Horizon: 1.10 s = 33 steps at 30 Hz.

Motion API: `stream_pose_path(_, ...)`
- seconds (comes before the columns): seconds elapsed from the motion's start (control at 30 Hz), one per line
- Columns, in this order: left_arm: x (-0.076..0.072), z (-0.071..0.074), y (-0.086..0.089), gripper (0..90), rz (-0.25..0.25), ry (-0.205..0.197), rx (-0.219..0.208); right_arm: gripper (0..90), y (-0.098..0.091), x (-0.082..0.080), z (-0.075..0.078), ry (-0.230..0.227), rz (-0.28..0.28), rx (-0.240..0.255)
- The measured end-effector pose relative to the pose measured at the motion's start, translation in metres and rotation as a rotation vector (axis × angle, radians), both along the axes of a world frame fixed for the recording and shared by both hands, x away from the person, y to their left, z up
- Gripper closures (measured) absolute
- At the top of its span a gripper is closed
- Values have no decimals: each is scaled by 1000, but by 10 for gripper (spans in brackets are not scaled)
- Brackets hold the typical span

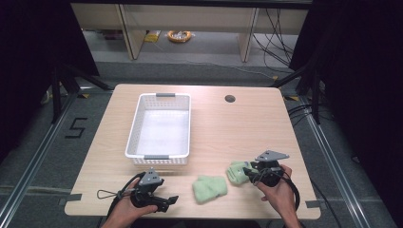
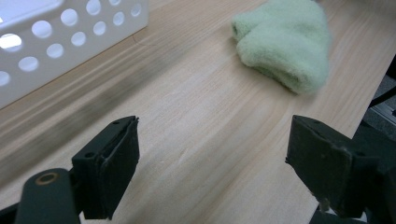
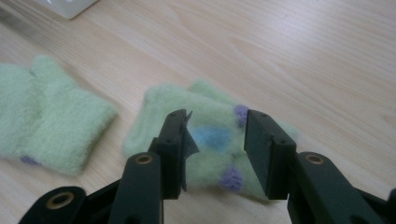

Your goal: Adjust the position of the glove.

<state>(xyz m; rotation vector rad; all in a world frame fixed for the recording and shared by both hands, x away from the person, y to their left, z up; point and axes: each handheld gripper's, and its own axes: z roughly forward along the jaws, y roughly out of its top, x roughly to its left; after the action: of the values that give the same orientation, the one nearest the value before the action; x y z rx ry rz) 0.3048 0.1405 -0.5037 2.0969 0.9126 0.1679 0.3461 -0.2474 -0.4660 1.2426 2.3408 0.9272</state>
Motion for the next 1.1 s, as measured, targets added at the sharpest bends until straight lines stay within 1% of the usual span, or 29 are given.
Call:
stream_pose_path(0.03,0,0,0,166,-2,1,-1,601,0,1,-1,0,2,-2)
stream_pose_path(0.07,0,0,0,166,-3,1,-1,605,1,1,-1,23,-1,-2)
stream_pose_path(0.1,0,0,0,166,-3,1,-1,608,0,2,-3,16,14,-12)
stream_pose_path(0.13,0,0,-1,166,0,1,-6,609,1,3,-3,29,12,-9)
stream_pose_path(0.17,0,0,-1,166,0,1,-6,609,1,3,-3,29,12,-9)
stream_pose_path(0.2,0,0,0,166,-12,-1,7,611,1,4,-5,23,16,-9)
stream_pose_path(0.23,0,1,0,166,-9,1,7,612,0,5,-7,21,30,-13)
stream_pose_path(0.3,0,1,0,166,-7,1,6,615,2,7,-11,54,33,-4)
stream_pose_path(0.33,0,1,0,166,1,3,-11,616,2,8,-13,50,43,-16)
stream_pose_path(0.4,0,1,1,166,-12,0,6,619,4,9,-17,49,48,-12)
stream_pose_path(0.43,0,1,1,166,-12,0,6,619,4,9,-17,49,48,-12)
stream_pose_path(0.47,0,1,0,166,-8,0,6,622,6,10,-22,25,44,-3)
stream_pose_path(0.5,0,1,0,166,-8,0,6,622,6,10,-22,25,44,-3)
stream_pose_path(0.53,0,1,1,166,-17,-6,18,627,6,9,-19,87,39,-20)
stream_pose_path(0.6,0,1,1,166,-21,-3,13,634,6,10,-20,96,39,-20)
stream_pose_path(0.63,0,1,1,166,-21,-3,13,634,6,10,-20,96,39,-20)
stream_pose_path(0.67,0,1,1,166,-23,-3,18,647,6,12,-26,78,41,-10)
stream_pose_path(0.7,0,1,1,166,-23,-3,18,647,6,12,-26,78,41,-10)
stream_pose_path(0.73,-1,0,-1,166,-4,11,-7,664,5,13,-27,95,50,-21)
stream_pose_path(0.77,-1,0,-1,166,-4,11,-7,664,5,13,-27,95,50,-21)
stream_pose_path(0.8,0,1,-1,166,-13,0,7,691,4,15,-30,77,51,-8)
stream_pose_path(0.83,-1,0,-2,166,-9,-2,-7,705,3,16,-31,67,57,-2)
stream_pose_path(0.9,-1,0,-2,166,-9,-3,-5,725,3,16,-32,71,52,7)
stream_pose_path(0.93,-1,1,0,166,-28,-1,20,781,1,16,-31,75,66,-2)
stream_pose_path(0.97,-1,1,0,166,-28,-1,20,781,1,16,-31,75,66,-2)
stream_pose_path(1.0,-1,1,0,166,-29,-5,20,806,2,16,-31,80,68,4)
stream_pose_path(1.03,0,1,-1,166,-25,-8,27,836,3,15,-31,75,51,14)
stream_pose_path(1.07,-1,1,-1,166,-15,3,16,847,2,16,-32,64,54,19)
stream_pose_path(1.1,-1,1,-1,166,-15,3,16,847,2,16,-32,64,54,19)
